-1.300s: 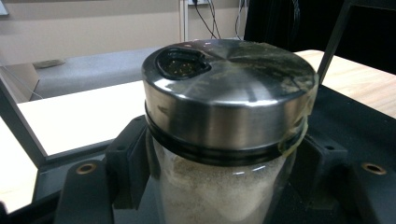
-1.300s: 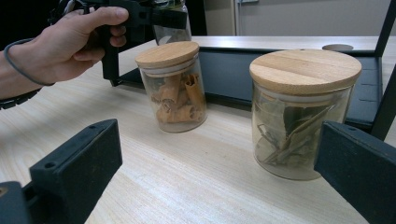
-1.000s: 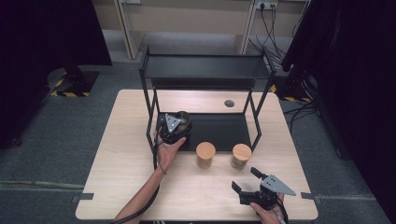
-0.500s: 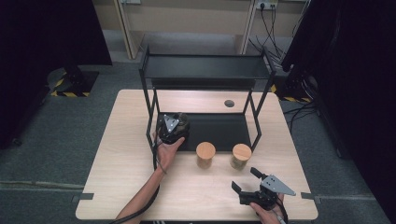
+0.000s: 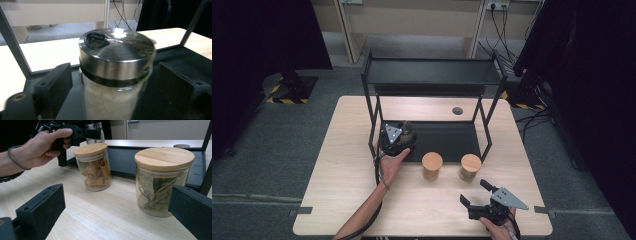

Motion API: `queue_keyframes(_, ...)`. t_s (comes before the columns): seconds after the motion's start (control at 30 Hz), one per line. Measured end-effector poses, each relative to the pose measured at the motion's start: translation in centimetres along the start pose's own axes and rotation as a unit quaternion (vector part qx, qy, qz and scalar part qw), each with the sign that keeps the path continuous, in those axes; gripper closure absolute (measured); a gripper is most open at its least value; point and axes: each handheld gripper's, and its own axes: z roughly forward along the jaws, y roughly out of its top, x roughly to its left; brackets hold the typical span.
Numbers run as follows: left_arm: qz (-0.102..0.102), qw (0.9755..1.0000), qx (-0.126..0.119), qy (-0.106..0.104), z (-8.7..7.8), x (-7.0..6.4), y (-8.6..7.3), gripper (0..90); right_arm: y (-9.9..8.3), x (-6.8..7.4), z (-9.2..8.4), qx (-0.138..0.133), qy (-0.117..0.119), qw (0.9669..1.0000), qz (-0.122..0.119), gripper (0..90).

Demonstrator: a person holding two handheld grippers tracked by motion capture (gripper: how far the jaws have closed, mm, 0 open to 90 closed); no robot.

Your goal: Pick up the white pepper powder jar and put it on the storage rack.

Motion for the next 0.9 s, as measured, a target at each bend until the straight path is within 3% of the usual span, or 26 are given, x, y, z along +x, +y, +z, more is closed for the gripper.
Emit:
queue_keyframes(0.17,0.005,1.0000,0.002,-0.004,-0.9,-0.5,0.3,4.1,0.0,0.0,0.0,0.001,0.001,1.0000,0.000,1.2)
queue_keyframes(0.53,-0.010,0.9995,-0.010,-0.029,-3.1,-0.6,0.3,3.3,0.0,0.0,0.0,0.000,0.001,1.0000,0.001,1.2)
queue_keyframes(0.9,-0.007,0.9983,-0.022,-0.053,-5.7,-0.7,-0.1,3.4,0.0,0.0,0.0,-0.001,0.001,1.0000,0.001,1.2)
